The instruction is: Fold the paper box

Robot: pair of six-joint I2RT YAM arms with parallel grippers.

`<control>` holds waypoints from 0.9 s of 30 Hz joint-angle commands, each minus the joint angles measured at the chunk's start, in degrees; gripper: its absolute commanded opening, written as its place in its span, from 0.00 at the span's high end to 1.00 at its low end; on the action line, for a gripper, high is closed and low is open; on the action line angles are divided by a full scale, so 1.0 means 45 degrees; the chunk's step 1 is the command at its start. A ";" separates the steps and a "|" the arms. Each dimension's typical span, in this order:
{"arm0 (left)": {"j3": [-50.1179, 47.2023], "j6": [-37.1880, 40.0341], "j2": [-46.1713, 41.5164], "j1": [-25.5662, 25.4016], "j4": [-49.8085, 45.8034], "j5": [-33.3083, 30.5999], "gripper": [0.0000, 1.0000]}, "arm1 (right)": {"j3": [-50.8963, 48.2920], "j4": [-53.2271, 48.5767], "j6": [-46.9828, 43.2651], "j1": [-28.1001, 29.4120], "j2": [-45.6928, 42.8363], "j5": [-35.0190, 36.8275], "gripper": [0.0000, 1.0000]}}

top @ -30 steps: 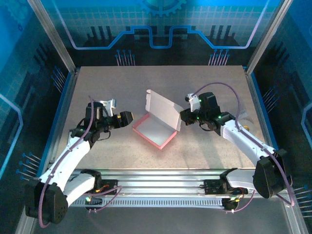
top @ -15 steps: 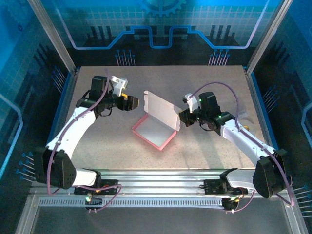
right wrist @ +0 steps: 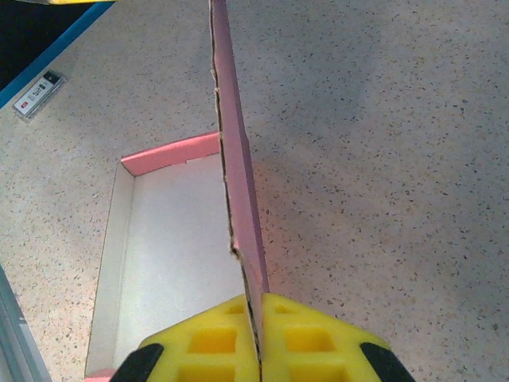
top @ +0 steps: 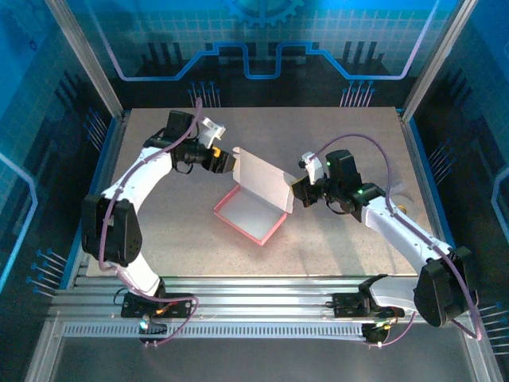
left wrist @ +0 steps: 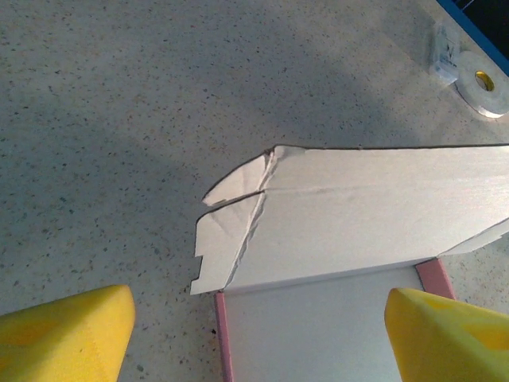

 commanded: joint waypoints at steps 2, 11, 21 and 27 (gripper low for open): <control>0.0564 0.0486 0.0445 -0.0003 -0.0257 0.0962 0.17 | 0.0022 -0.0021 -0.0310 0.0005 -0.0270 -0.0319 0.93; 0.1319 0.0582 0.1489 -0.0210 -0.0234 0.0996 0.17 | 0.0023 -0.0187 -0.0396 0.0062 -0.0176 -0.0375 0.93; 0.1604 0.0804 0.1943 -0.0684 -0.0593 0.0988 0.25 | 0.0023 -0.0210 -0.0391 0.0068 -0.0057 -0.0409 0.93; 0.1651 0.0780 0.1805 -0.0721 -0.0868 0.1008 0.41 | 0.0023 -0.0229 -0.0351 0.0071 0.0017 -0.0140 0.94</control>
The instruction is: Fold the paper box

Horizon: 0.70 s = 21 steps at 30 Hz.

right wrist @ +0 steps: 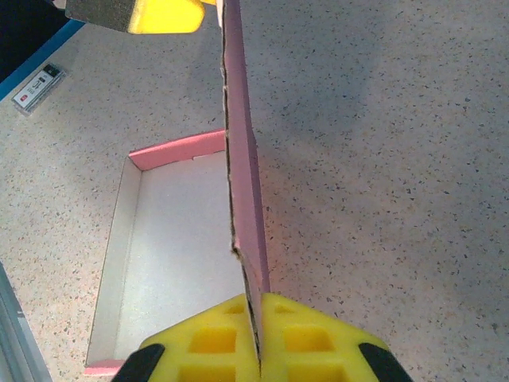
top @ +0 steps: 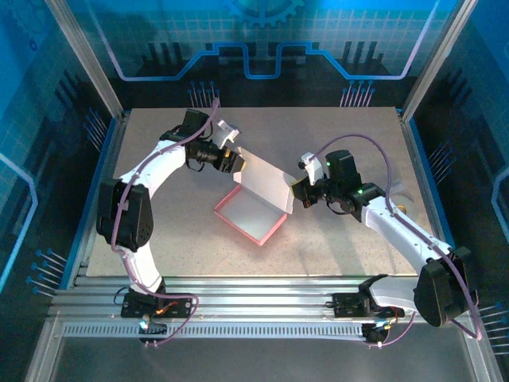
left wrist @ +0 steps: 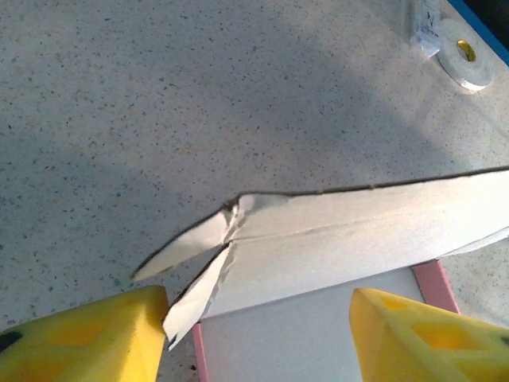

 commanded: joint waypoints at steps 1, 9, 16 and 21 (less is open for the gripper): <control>0.0409 0.0197 -0.0054 -0.0061 -0.0457 0.0457 0.44 | 0.0023 -0.0137 -0.0154 0.0057 0.0036 -0.0057 0.94; 0.0497 0.0284 -0.0194 -0.0217 -0.0712 -0.0247 0.58 | 0.0026 -0.0200 -0.0135 0.0054 0.0018 0.0141 0.94; 0.0819 0.0119 0.0062 -0.0504 -0.0742 -0.1342 0.71 | 0.0047 -0.0240 -0.0091 0.0061 -0.0002 0.0299 0.94; 0.0507 -0.0290 -0.0264 -0.0781 -0.0188 -0.2458 0.84 | 0.0050 -0.0210 0.0534 0.0062 0.0025 0.1474 0.93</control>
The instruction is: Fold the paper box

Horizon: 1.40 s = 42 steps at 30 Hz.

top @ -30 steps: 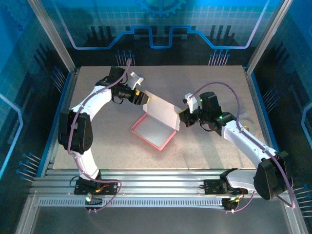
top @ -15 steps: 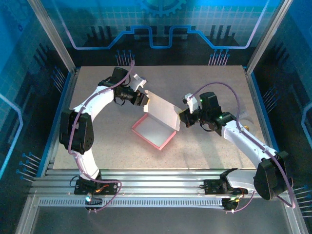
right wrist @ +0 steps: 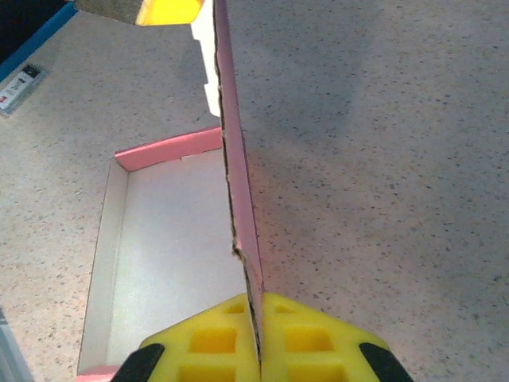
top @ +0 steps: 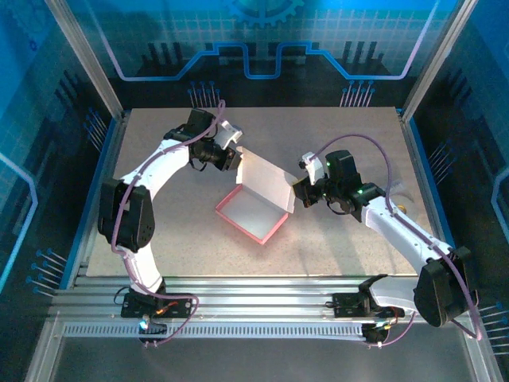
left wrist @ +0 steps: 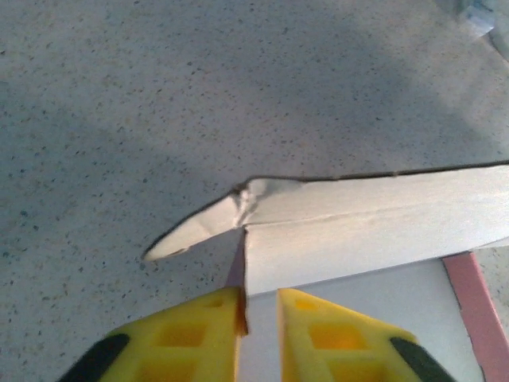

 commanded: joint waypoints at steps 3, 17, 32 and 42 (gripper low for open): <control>-0.0387 -0.1021 -0.0758 -0.0446 0.0979 -0.1329 0.87 | 0.0215 -0.0331 0.1153 0.0133 0.0047 0.1996 0.91; -0.3705 -0.4345 -0.3879 -0.1928 0.3272 -0.4078 0.88 | 0.1092 -0.0411 0.3839 0.1204 0.1236 0.6240 0.88; -0.6833 -0.7041 -0.5276 -0.2878 0.5334 -0.6040 0.88 | 0.1291 0.0763 0.5090 0.2504 0.1822 0.7588 0.88; -0.8014 -0.8260 -0.6440 -0.3197 0.5650 -0.5898 0.88 | 0.0176 0.1557 0.5692 0.2773 0.1371 0.7674 0.88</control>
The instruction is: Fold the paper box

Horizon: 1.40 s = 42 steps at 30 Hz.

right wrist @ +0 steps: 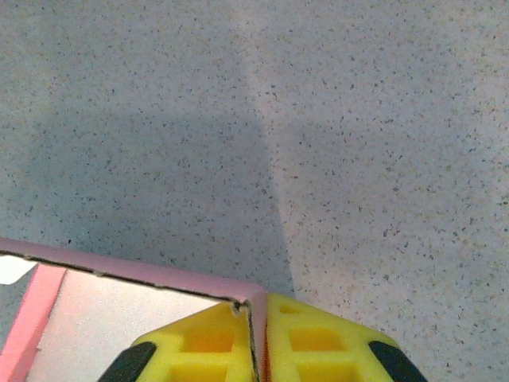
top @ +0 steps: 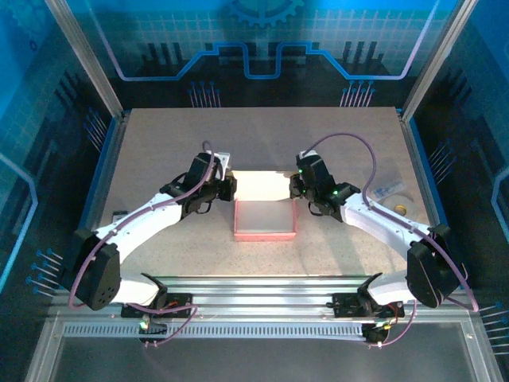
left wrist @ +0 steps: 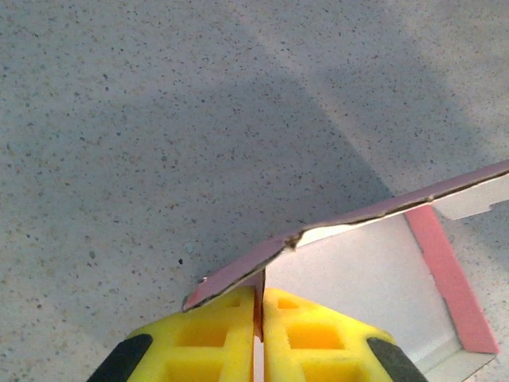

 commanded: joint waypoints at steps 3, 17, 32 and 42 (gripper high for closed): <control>-0.0424 -0.1368 -0.0548 -0.0302 0.0658 0.0510 0.88 | -0.0400 0.0760 0.0720 0.0394 -0.0415 0.0004 0.88; -0.1071 -0.3297 -0.0836 -0.1228 0.1582 -0.0094 0.89 | -0.1349 0.1067 0.1673 0.0754 -0.0978 -0.0174 0.88; -0.2609 -0.3945 -0.1633 -0.2427 0.2093 -0.0942 0.89 | -0.2580 0.1697 0.2767 0.1378 -0.1799 0.0223 0.88; -0.3533 -0.4173 -0.2472 -0.3203 0.1974 -0.1690 0.89 | -0.3777 0.1781 0.3091 0.1976 -0.2801 0.0661 0.86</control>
